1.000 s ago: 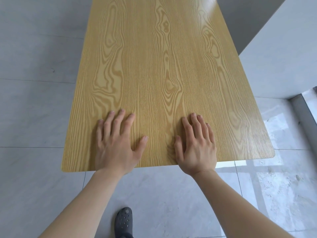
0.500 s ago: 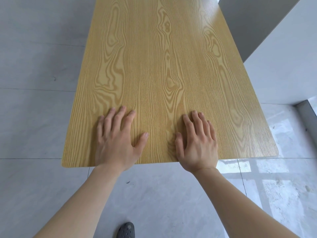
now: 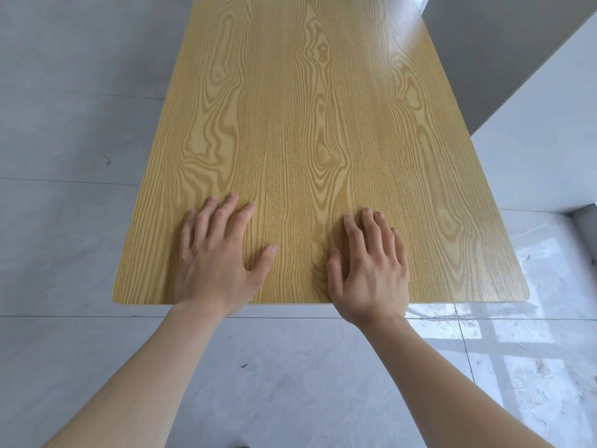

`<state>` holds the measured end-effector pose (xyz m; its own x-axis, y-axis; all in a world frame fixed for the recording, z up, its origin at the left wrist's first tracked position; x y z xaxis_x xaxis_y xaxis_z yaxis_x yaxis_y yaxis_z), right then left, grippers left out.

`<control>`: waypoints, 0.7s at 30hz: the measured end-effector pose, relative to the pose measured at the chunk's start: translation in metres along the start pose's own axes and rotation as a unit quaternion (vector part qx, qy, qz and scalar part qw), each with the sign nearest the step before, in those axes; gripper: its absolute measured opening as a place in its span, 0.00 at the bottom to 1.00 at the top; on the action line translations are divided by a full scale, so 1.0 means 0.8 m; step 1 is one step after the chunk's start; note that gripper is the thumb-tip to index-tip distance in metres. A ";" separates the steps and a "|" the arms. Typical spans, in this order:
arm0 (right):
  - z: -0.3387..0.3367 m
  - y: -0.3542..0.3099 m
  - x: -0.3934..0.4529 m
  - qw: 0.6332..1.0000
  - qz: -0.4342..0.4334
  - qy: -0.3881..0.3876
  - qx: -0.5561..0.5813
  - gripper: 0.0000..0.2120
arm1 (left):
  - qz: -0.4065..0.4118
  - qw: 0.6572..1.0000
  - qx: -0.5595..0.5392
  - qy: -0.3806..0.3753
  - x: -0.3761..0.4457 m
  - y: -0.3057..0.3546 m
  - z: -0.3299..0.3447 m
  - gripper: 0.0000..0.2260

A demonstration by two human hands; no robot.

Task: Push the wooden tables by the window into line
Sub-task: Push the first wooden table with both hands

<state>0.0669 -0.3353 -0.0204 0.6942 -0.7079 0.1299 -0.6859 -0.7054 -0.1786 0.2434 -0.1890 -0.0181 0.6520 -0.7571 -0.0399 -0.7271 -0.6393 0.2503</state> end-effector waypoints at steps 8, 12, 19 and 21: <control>0.001 -0.007 0.006 1.000 0.008 -0.018 -0.001 0.29 | 0.003 1.000 0.001 -0.006 0.007 -0.007 -0.002 0.33; 0.001 -0.007 0.006 1.000 0.008 -0.019 0.006 0.29 | 0.002 1.000 -0.001 -0.007 0.007 -0.007 -0.002 0.34; 0.002 -0.006 0.006 1.000 0.008 -0.025 0.006 0.29 | 0.003 1.000 0.001 -0.007 0.007 -0.007 -0.001 0.34; 0.001 -0.005 0.006 1.000 0.008 -0.027 0.010 0.29 | 0.006 1.000 0.003 -0.007 0.007 -0.007 -0.002 0.33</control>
<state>0.0734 -0.3357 -0.0196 0.6943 -0.7158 0.0750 -0.6929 -0.6930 -0.1988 0.2517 -0.1892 -0.0182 0.6405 -0.7663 -0.0507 -0.7359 -0.6313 0.2449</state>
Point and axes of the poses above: each hand's wrist, its own x-axis towards the middle knuckle, its own z-axis out of the palm, y = z × x, the point moved 3 cm from there along x, towards the middle knuckle, and after that the axes turned 6 degrees about -y, right-handed, at the moved point
